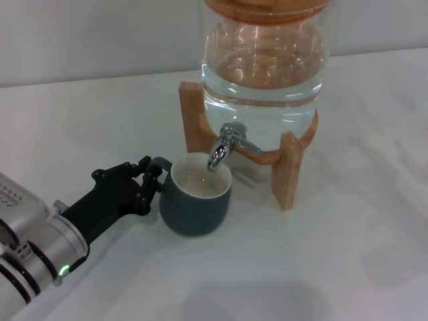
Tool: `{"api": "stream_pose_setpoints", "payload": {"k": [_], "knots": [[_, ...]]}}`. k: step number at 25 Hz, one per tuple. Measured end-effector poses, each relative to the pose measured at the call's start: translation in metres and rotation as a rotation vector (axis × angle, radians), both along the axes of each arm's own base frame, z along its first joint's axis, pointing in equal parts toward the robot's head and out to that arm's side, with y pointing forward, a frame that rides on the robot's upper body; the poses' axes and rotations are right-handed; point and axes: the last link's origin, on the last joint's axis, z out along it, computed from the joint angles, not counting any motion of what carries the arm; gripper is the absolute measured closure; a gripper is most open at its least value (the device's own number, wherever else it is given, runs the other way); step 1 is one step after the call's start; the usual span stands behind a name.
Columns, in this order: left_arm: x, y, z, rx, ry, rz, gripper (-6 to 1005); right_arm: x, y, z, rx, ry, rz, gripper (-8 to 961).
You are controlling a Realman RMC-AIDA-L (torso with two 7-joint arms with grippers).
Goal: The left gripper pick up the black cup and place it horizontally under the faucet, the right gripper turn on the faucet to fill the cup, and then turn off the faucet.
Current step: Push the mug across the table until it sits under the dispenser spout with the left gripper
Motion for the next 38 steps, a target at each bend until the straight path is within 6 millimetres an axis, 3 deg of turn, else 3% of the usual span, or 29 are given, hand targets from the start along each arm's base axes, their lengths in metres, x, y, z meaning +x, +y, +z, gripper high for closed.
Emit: {"api": "stream_pose_setpoints", "payload": {"k": [9, 24, 27, 32, 38], "knots": [[0.007, 0.007, -0.011, -0.041, 0.056, -0.008, 841, 0.0, 0.001, 0.0, -0.001, -0.001, -0.003, 158], [0.004, 0.001, -0.011, -0.043, 0.043, -0.003, 874, 0.001, 0.002, 0.0, -0.003, -0.002, -0.013, 158], [0.004, 0.001, -0.011, -0.043, 0.043, -0.003, 780, 0.001, 0.002, 0.0, -0.002, -0.002, -0.012, 158], [0.005, 0.002, -0.01, -0.039, 0.044, -0.005, 766, 0.001, 0.003, 0.0, 0.0, -0.001, -0.013, 158], [0.003, 0.002, -0.009, -0.036, 0.043, -0.002, 669, 0.001, 0.003, 0.0, 0.001, 0.0, -0.013, 158]]}}
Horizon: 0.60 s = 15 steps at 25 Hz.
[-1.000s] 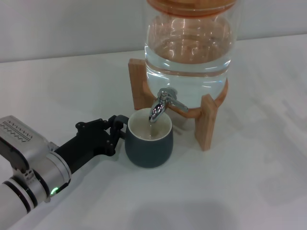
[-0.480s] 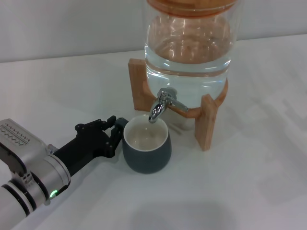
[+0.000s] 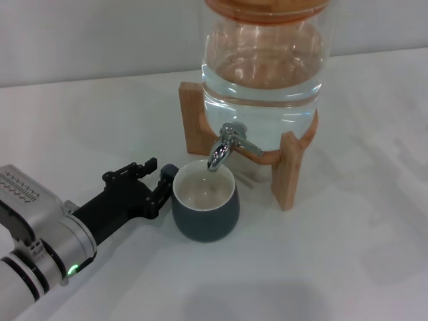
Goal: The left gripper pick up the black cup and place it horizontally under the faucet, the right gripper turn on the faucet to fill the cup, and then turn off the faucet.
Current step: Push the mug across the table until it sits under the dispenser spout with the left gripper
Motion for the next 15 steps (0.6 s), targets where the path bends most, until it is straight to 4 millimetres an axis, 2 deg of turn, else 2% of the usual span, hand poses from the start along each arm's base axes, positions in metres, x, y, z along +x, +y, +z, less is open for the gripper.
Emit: {"api": "stream_pose_setpoints", "payload": {"k": [11, 15], "knots": [[-0.008, -0.011, 0.004, 0.006, -0.026, 0.01, 565, 0.0, 0.0, 0.0, -0.002, -0.001, 0.001, 158], [-0.013, -0.016, 0.01, 0.023, -0.055, 0.012, 565, 0.0, -0.001, 0.0, -0.003, -0.001, 0.002, 158]]}}
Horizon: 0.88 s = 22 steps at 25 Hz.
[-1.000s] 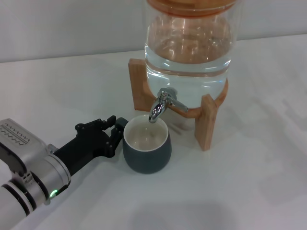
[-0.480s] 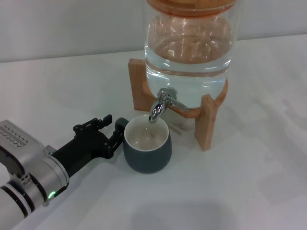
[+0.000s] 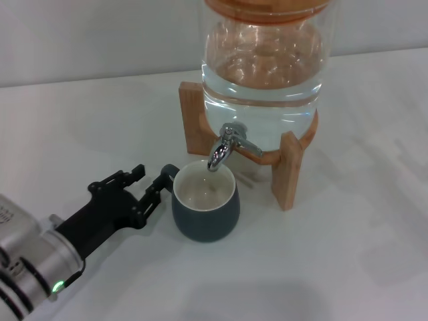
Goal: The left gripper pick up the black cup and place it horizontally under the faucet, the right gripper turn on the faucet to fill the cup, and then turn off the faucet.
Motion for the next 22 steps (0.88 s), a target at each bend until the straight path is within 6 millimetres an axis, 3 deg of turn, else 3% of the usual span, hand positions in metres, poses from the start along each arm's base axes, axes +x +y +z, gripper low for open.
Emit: {"api": "stream_pose_setpoints", "payload": {"k": [6, 10, 11, 16, 22], "knots": [[-0.015, -0.008, 0.015, 0.035, -0.05, 0.032, 565, 0.0, -0.005, 0.008, -0.079, -0.008, 0.034, 158], [-0.029, -0.014, 0.036, 0.096, -0.122, 0.085, 565, -0.006, -0.011, 0.021, -0.159, -0.024, 0.085, 158], [-0.038, -0.017, 0.048, 0.136, -0.157, 0.114, 565, -0.011, -0.012, 0.024, -0.196, -0.024, 0.108, 158], [-0.055, -0.025, 0.073, 0.231, -0.204, 0.165, 565, -0.034, -0.012, 0.032, -0.352, -0.022, 0.214, 158], [-0.079, -0.034, 0.108, 0.373, -0.241, 0.234, 565, -0.071, -0.004, 0.017, -0.581, -0.014, 0.331, 158]]}}
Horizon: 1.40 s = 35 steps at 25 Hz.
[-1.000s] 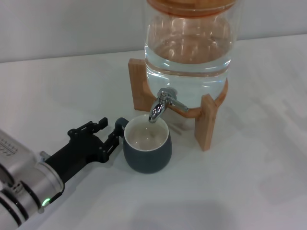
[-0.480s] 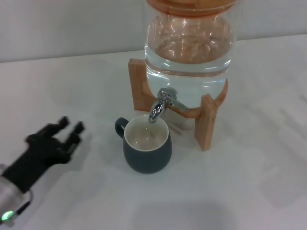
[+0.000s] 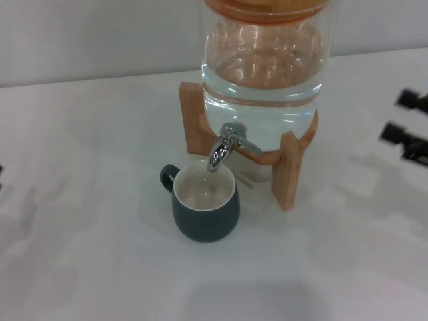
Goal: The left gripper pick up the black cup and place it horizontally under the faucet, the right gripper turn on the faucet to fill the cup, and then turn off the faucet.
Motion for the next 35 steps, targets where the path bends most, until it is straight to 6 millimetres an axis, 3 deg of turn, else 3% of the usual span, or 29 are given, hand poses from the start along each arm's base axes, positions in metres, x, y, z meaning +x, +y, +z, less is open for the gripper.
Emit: {"api": "stream_pose_setpoints", "payload": {"k": [7, 18, 35], "knots": [[-0.018, -0.007, 0.023, 0.102, -0.011, 0.078, 565, -0.038, 0.007, -0.025, -0.221, -0.032, 0.083, 158], [-0.025, -0.019, 0.025, 0.119, -0.041, 0.113, 565, -0.075, 0.025, -0.058, -0.333, -0.195, 0.074, 158], [-0.025, -0.023, 0.023, 0.119, -0.053, 0.113, 565, -0.082, 0.038, -0.067, -0.295, -0.248, 0.031, 158]]}}
